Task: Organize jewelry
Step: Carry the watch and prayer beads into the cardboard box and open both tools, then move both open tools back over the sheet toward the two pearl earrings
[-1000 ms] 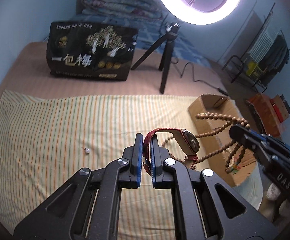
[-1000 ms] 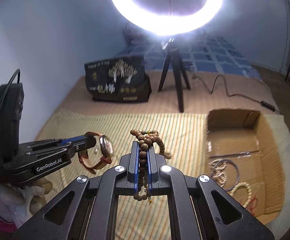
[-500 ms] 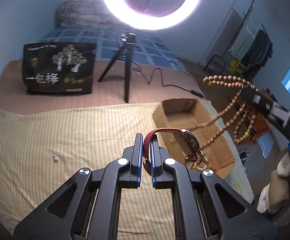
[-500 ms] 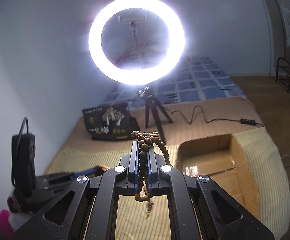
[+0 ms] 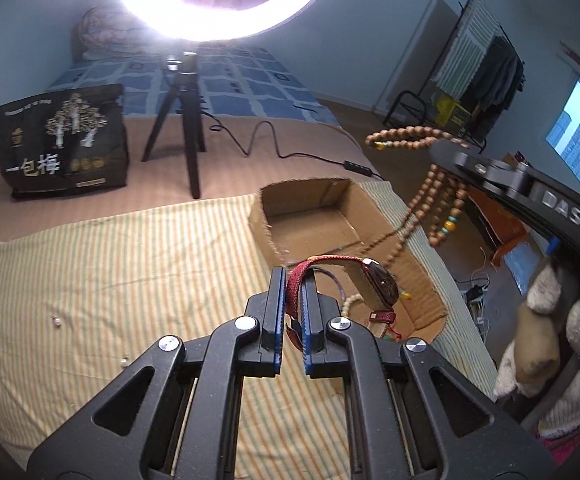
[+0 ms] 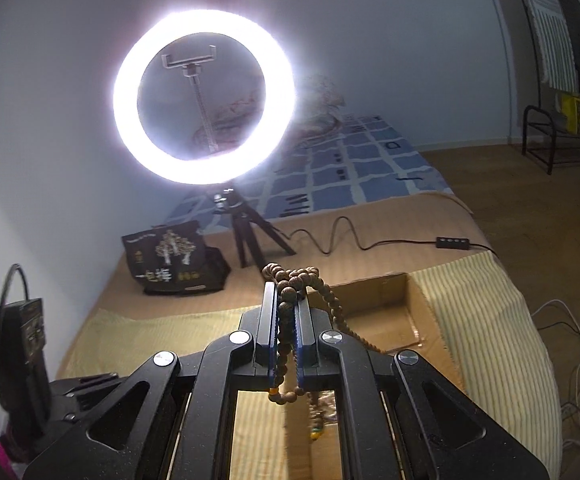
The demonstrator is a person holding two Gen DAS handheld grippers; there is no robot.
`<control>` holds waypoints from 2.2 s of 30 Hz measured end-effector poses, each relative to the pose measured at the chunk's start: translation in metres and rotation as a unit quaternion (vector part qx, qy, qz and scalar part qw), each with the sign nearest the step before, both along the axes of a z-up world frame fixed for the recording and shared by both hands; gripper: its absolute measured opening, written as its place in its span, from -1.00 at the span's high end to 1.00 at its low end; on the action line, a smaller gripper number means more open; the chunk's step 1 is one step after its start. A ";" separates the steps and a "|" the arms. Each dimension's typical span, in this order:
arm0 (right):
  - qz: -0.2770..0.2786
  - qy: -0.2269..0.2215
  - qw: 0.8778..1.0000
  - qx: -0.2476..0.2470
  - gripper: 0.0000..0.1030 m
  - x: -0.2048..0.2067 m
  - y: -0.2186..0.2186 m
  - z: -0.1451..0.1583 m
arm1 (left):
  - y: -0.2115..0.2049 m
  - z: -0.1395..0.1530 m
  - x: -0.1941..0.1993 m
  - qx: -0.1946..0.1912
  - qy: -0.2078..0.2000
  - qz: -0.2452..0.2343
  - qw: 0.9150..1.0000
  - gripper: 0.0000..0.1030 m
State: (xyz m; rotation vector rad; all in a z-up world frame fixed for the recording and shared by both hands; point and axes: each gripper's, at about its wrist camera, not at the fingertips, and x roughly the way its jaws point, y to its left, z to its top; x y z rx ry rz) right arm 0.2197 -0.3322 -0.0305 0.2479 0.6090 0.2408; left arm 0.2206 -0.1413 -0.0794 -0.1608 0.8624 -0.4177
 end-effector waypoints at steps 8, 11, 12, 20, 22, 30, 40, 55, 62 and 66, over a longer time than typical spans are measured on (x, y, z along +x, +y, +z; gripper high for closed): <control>-0.026 0.017 0.999 -0.014 0.90 0.020 -0.025 -0.023 | -0.033 -0.015 0.001 0.005 0.013 -0.027 1.000 0.91; -0.027 0.033 0.999 -0.001 0.90 0.029 -0.034 -0.036 | -0.043 -0.022 0.002 0.006 0.018 -0.033 0.999 0.91; -0.029 0.037 0.999 0.001 0.90 0.032 -0.036 -0.039 | -0.046 -0.024 0.002 0.007 0.020 -0.035 0.999 0.91; -0.040 0.065 0.997 -0.004 0.90 0.044 -0.046 -0.062 | -0.064 -0.044 0.006 0.021 0.035 -0.050 0.998 0.91; -0.042 0.073 0.996 0.000 0.90 0.047 -0.049 -0.067 | -0.067 -0.048 0.007 0.025 0.039 -0.053 0.998 0.91; -0.037 0.097 0.995 -0.009 0.90 0.052 -0.045 -0.081 | -0.072 -0.053 0.006 0.028 0.046 -0.064 0.997 0.91; -0.049 0.125 0.991 -0.025 0.71 0.057 -0.044 -0.089 | -0.069 -0.050 0.005 0.020 0.048 -0.067 0.996 0.48; -0.062 0.113 0.991 -0.023 -0.25 0.050 -0.045 -0.077 | -0.062 -0.041 -0.002 0.021 0.039 -0.061 0.997 0.47; -0.068 0.103 0.992 -0.031 -0.25 0.040 -0.044 -0.066 | -0.049 -0.035 -0.008 0.033 0.028 -0.058 0.997 0.47; -0.069 0.095 0.992 -0.034 -0.25 0.033 -0.042 -0.058 | -0.036 -0.032 -0.012 0.045 0.017 -0.051 0.998 0.47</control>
